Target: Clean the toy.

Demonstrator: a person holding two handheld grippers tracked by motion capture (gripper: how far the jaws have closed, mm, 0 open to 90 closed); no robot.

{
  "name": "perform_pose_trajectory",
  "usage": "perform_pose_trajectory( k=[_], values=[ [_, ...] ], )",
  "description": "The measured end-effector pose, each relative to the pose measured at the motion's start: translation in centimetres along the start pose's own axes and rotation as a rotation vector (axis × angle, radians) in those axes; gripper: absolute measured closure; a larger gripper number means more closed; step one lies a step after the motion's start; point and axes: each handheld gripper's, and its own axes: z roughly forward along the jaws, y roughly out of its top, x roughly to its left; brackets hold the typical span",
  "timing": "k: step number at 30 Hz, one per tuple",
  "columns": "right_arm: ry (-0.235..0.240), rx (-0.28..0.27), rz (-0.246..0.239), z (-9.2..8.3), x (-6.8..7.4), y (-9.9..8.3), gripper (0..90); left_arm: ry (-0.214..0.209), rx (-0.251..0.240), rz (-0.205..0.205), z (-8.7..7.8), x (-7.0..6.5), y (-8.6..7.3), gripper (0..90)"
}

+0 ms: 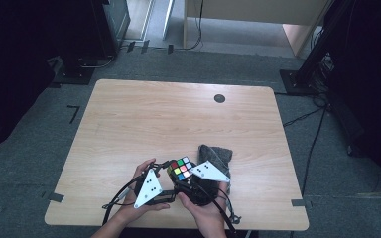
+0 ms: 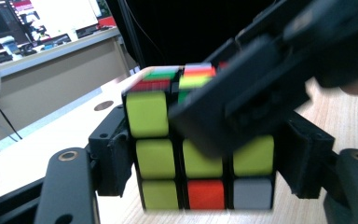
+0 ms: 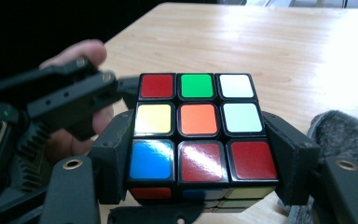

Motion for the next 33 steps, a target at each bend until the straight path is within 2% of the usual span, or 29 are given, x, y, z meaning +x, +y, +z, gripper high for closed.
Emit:
perform_pose_trajectory(
  k=[6, 11, 16, 19, 20, 22, 24, 29, 31, 33],
  values=[
    [-0.014, 0.005, -0.019, 0.1, 0.4, -0.1, 34.4, -0.001, -0.010, -0.009, -0.2, 0.1, 0.3, 28.6],
    [-0.013, 0.010, -0.018, 0.2, 0.4, -0.2, 34.4, -0.025, -0.002, -0.031, -0.3, 0.4, 0.3, 30.7],
    [-0.020, 0.016, -0.017, 0.4, 0.4, -0.2, 34.3, -0.031, 0.011, -0.044, -0.2, 0.4, 0.2, 31.2],
    [-0.006, 0.000, -0.015, 0.3, 0.2, -0.2, 33.0, -0.022, 0.009, -0.033, -0.3, 0.3, 0.4, 34.1],
    [0.009, -0.011, -0.008, 0.1, 0.1, -0.1, 31.9, -0.019, 0.013, -0.042, -0.3, 0.4, 0.4, 34.2],
    [0.061, -0.044, 0.020, -0.3, -0.4, 0.3, 25.8, -0.018, 0.022, -0.075, -0.3, 0.9, 0.1, 34.2],
    [0.087, -0.077, 0.035, -0.9, -0.8, 0.8, 20.7, -0.011, 0.023, -0.123, -0.4, 1.6, -0.1, 34.3],
    [0.103, -0.174, 0.084, -1.9, -2.1, 1.2, 18.9, 0.035, -0.005, -0.256, -1.5, 4.3, -0.4, 34.3],
    [0.096, -0.200, 0.085, -1.9, -2.4, 0.8, 19.3, 0.056, -0.018, -0.291, -2.0, 5.3, -0.4, 34.3],
    [0.096, -0.204, 0.076, -1.4, -2.5, 0.3, 19.9, 0.068, -0.033, -0.317, -2.5, 6.0, -0.4, 34.3]
  ],
)
